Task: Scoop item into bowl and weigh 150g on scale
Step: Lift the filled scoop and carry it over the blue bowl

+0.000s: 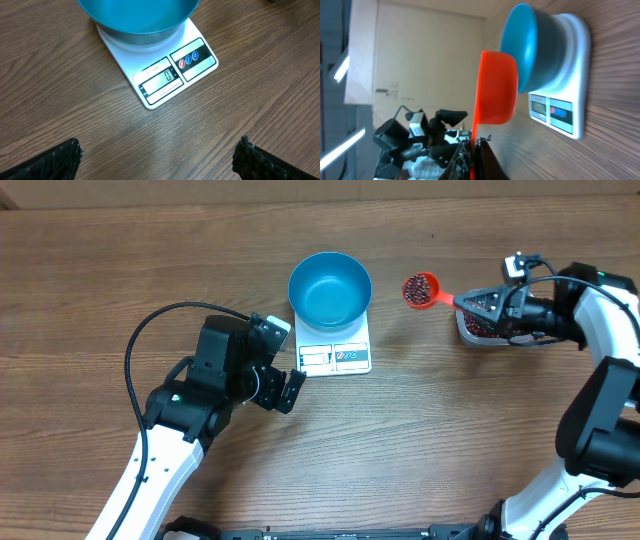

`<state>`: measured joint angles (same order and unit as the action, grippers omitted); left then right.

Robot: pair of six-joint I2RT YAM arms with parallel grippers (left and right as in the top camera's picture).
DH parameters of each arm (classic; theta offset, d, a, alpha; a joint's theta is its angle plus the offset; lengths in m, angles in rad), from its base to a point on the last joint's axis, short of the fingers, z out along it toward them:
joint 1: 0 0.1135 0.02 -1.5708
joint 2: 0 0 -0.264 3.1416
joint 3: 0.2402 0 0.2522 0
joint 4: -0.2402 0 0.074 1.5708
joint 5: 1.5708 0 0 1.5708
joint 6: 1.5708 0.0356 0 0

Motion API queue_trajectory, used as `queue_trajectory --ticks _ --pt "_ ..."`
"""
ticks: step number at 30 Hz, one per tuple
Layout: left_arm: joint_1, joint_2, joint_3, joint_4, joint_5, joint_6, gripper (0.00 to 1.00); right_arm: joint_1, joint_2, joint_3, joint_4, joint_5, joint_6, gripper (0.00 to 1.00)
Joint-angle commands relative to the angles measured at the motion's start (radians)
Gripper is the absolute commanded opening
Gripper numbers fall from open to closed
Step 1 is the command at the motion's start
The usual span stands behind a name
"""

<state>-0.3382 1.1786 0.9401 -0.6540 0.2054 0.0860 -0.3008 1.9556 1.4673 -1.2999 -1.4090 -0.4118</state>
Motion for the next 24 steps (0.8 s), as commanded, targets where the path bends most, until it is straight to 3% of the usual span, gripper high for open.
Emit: queue_trajectory --ticks 1,10,24 --pt "0.004 0.000 -0.007 0.004 -0.003 0.023 1.00 0.038 0.003 0.033 0.009 -0.097 0.000 0.04" --pt "0.004 0.000 -0.007 0.004 -0.003 0.023 1.00 0.141 0.003 0.033 0.107 -0.100 0.089 0.04" --pt "0.004 0.000 -0.007 0.004 -0.003 0.023 0.99 0.338 0.003 0.034 0.694 0.116 0.718 0.04"
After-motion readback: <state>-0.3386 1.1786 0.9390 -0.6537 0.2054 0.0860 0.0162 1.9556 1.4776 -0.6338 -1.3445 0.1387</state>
